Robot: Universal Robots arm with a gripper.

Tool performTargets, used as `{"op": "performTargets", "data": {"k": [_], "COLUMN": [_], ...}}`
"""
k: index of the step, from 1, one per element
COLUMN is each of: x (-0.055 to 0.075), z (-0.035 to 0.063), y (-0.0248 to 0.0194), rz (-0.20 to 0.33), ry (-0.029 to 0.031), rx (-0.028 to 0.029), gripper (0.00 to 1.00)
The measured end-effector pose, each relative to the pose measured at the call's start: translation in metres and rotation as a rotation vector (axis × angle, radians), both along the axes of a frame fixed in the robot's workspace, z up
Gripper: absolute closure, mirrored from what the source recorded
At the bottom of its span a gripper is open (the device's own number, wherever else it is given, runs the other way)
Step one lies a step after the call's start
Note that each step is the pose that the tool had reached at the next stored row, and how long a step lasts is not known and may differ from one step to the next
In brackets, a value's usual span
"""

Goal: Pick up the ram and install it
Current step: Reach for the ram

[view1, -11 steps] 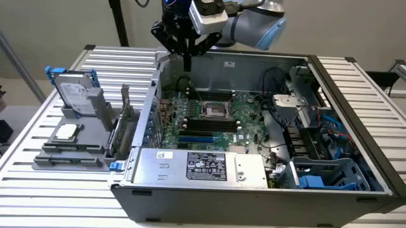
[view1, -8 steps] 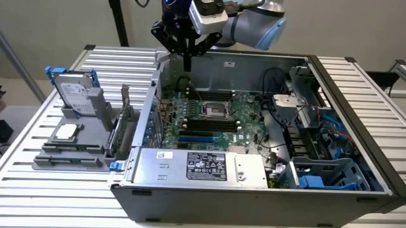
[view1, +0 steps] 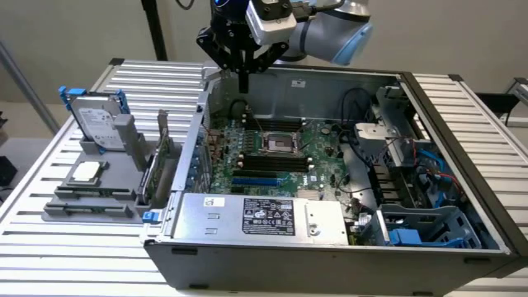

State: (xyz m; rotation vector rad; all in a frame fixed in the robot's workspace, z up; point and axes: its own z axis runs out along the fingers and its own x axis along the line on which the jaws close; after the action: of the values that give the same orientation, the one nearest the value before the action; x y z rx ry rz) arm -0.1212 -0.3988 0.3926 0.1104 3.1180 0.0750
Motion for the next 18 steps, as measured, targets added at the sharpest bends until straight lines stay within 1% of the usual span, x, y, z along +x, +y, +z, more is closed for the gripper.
{"op": "performTargets", "data": {"k": [4, 6, 18], "x": [-0.001, -0.006, -0.060], "z": [0.0001, 0.0002, 0.0000], "y": [0.0000, -0.0003, -0.0092], "rz": [0.000, 0.000, 0.000], "ry": [0.0001, 0.0005, 0.0002], "rx": [-0.0001, -0.0003, 0.0000], "gripper": [0.89, 0.89, 0.89]}}
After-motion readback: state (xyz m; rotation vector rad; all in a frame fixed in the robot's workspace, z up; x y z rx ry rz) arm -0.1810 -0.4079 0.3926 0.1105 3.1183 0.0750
